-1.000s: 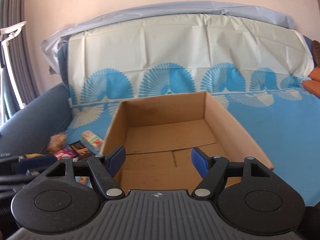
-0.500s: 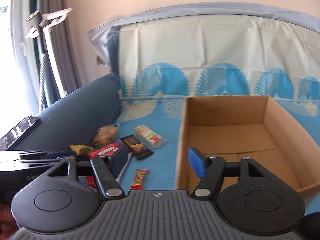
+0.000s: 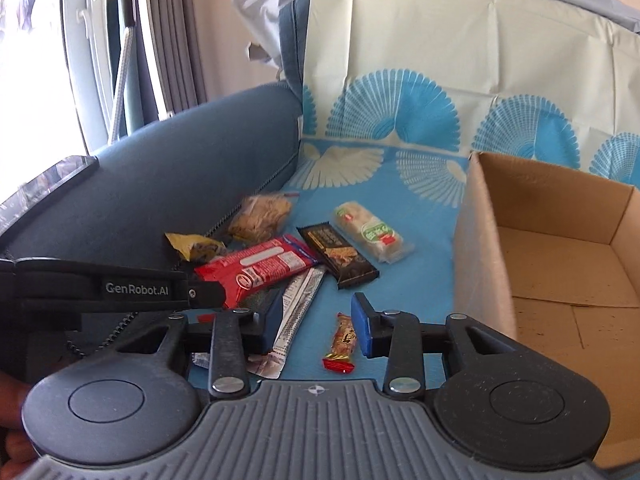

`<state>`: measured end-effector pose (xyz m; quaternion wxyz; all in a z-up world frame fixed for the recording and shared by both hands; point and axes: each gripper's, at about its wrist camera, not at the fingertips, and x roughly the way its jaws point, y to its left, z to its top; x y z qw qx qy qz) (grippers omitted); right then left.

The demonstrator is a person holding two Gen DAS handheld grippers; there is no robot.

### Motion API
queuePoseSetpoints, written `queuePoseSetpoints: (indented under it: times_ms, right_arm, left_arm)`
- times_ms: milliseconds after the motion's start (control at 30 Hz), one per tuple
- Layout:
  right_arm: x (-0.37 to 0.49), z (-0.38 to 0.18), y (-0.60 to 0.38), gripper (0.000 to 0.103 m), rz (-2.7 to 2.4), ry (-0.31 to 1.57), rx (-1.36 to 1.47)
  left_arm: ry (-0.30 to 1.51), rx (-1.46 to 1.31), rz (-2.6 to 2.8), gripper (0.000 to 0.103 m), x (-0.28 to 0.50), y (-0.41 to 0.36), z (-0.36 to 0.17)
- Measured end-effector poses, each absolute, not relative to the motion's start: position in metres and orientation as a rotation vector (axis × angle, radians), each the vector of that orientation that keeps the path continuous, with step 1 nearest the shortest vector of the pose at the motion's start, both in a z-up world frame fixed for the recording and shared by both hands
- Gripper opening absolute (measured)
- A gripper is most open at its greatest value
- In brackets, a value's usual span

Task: Organize snacks
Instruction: 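Grasp the small orange snack bar with the right gripper while the left gripper grasps the red bar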

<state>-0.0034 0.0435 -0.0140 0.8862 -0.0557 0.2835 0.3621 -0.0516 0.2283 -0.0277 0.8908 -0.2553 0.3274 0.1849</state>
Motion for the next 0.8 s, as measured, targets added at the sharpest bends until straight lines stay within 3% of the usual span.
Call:
queuePoseSetpoints:
  times_ms: [100,233,400,500,567,667,800]
  right_arm:
    - [0.01,-0.032,0.06,0.05,0.721,0.635,-0.145]
    - [0.033,-0.057,0.074,0.067,0.653,0.719,-0.168]
    - [0.05,-0.085,0.086,0.072,0.631,0.814,-0.172]
    - [0.054,-0.096,0.092,0.071,0.627,0.838,-0.194]
    - [0.05,-0.098,0.095,0.066,0.63,0.812,-0.217]
    - [0.045,-0.096,0.096,0.025,0.667,0.778,-0.247]
    - [0.04,-0.091,0.093,0.019,0.678,0.765,-0.291]
  left_arm:
    - [0.751,-0.568,0.425,0.054,-0.046,0.236,-0.035]
    - [0.824,-0.618,0.453,0.07,-0.041,0.247,-0.047]
    - [0.848,-0.622,0.43,0.08,-0.036,0.25,-0.054]
    - [0.856,-0.621,0.43,0.081,-0.033,0.251,-0.057]
    - [0.862,-0.622,0.436,0.082,-0.028,0.25,-0.059]
    - [0.895,-0.655,0.447,0.081,-0.022,0.255,-0.066]
    - [0.916,-0.682,0.448,0.081,-0.022,0.261,-0.07]
